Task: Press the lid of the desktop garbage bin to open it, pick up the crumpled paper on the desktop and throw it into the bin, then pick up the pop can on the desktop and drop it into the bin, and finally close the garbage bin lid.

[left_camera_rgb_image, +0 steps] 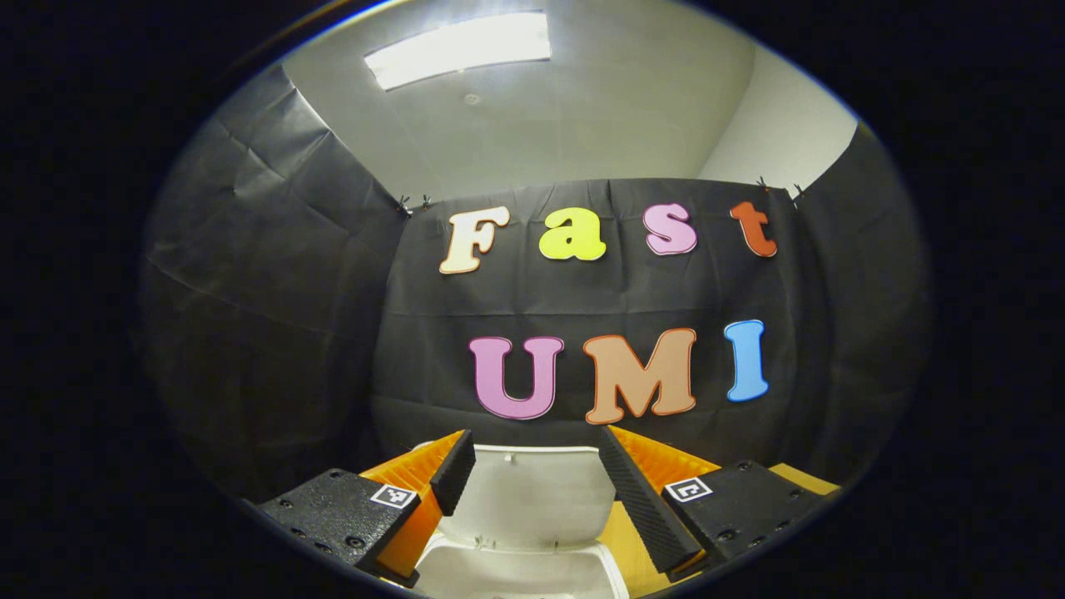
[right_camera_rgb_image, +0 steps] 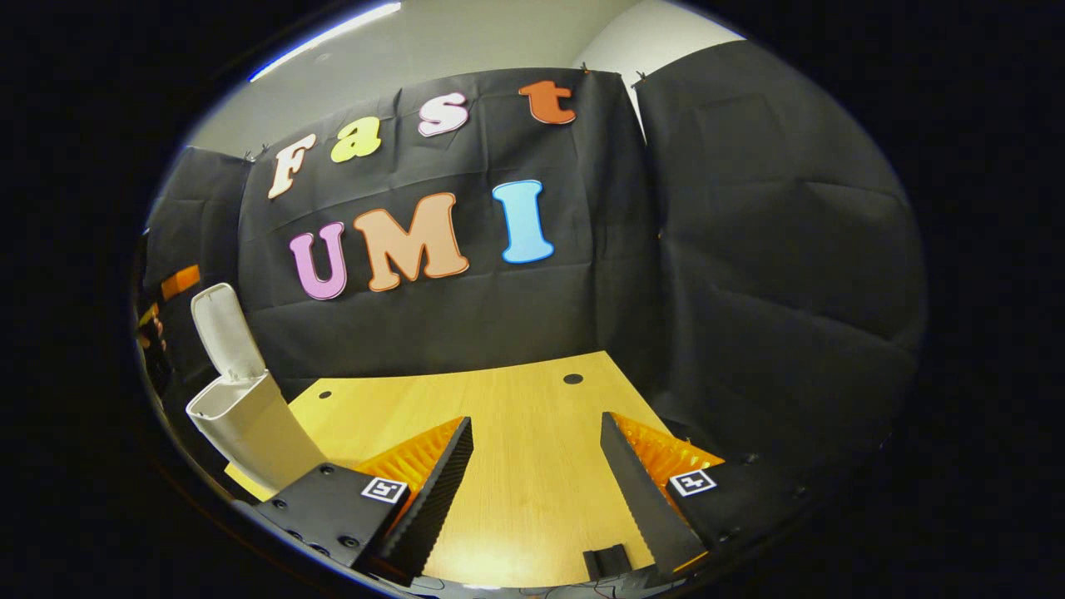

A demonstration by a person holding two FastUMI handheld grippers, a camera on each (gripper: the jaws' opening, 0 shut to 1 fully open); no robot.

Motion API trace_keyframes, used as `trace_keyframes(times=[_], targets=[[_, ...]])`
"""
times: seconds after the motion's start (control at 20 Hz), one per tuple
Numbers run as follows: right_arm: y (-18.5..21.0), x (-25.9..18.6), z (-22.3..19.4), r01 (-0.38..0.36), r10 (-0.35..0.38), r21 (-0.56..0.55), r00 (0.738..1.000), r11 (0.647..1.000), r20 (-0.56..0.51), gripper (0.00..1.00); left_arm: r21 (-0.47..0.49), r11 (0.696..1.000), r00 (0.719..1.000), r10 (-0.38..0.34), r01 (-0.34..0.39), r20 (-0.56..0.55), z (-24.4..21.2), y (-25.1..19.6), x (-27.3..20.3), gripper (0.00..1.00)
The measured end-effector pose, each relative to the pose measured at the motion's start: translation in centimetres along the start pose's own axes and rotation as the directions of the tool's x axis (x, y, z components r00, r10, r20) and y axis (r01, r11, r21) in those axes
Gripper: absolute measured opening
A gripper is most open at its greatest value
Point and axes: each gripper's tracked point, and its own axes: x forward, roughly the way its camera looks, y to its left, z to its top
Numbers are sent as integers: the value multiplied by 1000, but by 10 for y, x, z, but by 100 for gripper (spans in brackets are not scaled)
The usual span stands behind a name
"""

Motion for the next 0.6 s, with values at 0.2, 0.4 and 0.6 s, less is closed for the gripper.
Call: trace_keyframes(times=[0.2, 0.4, 0.6], targets=[[19, 3, -13, -30, 30, -4, 999, 1000, -27, 98, -32, 999, 1000, -13, 12, -29, 0, 6, 36, 92], [26, 2, -22, -36, 35, -24, 998, 999, -46, 98, -18, 1000, 995, 15, -17, -98, -32, 22, 63, 92], [26, 0, -27, -26, 24, -34, 998, 999, -60, 98, 1, 1000, 991, 1, -1, -135, -48, 26, 70, 98]])
